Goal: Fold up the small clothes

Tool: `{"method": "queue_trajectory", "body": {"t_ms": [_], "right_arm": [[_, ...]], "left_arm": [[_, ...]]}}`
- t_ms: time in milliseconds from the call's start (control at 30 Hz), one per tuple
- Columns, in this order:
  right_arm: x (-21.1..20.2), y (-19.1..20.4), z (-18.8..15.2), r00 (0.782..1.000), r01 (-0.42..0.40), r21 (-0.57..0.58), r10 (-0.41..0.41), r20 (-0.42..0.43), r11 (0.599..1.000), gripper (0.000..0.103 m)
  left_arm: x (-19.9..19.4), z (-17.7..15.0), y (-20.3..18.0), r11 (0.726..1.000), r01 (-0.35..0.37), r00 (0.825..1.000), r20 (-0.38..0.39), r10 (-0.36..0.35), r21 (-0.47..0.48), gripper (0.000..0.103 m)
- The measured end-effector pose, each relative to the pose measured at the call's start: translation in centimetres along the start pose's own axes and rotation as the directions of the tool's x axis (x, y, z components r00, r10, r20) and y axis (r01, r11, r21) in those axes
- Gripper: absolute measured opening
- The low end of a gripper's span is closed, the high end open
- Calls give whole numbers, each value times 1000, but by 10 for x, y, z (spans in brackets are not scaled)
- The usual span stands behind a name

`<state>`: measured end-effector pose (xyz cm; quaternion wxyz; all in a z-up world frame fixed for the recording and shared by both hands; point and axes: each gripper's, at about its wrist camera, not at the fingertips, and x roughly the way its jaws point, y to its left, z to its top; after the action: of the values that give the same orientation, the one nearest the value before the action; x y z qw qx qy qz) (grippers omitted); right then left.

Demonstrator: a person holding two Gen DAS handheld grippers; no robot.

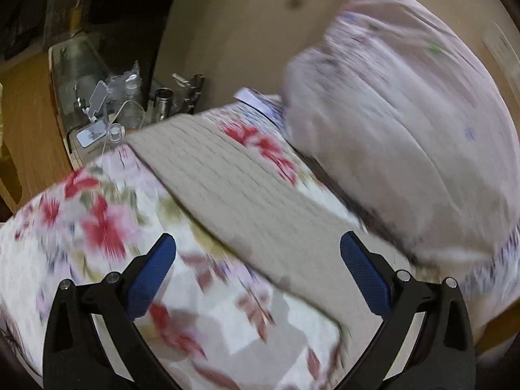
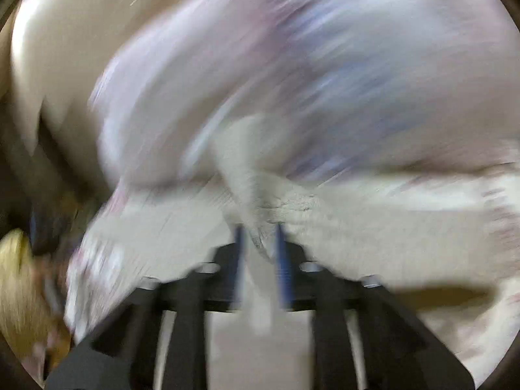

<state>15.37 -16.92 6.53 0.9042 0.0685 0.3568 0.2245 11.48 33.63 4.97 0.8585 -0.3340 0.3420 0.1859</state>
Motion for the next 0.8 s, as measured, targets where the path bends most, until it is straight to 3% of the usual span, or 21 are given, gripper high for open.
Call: {"method": "queue_trajectory", "body": {"t_ms": [67,100,167,200,367,533,567,600,633,700,733,800], "right_arm": [[35,48,-25,990,-90,-19,87,-115,996,53],[37,58,-34,984,-116,-12,113,-137,993,53],[40,73,-48,976,-136,6,135,-173,991,57],[37,74,-52,976,-126,7,125,-178,992,61],[34,39,-56,980,0,131,26,-199,991,62],[23,30,-63,982,58,168,-27,-185,984,65],[24,31,-64,982,59,165,-28,-186,985,65],[22,32,-65,982,58,160,-27,-188,985,65],[23,36,-65,981,54,149,-25,-192,987,65],[22,39,-68,981,48,128,-23,-195,991,65],[20,40,-69,981,46,120,-22,-193,992,65],[13,35,-71,982,50,115,-28,-185,992,66]], "left_arm": [[16,18,19,998,3,1000,-26,-5,-70,89],[24,25,28,995,3,999,-43,-8,-104,82],[36,33,42,987,9,997,-69,-20,-157,77],[40,36,50,983,14,997,-76,-29,-185,74],[49,58,85,936,87,993,-46,-109,-341,65],[60,72,112,862,118,988,-25,-150,-493,41],[62,74,115,854,113,990,-21,-143,-507,32],[63,76,115,855,105,991,-22,-135,-508,15],[64,80,112,865,94,992,-22,-121,-493,7],[57,88,96,904,95,995,2,-104,-416,6],[45,93,69,950,110,994,32,-106,-292,6],[22,94,16,987,152,986,74,-149,-45,6]]}}
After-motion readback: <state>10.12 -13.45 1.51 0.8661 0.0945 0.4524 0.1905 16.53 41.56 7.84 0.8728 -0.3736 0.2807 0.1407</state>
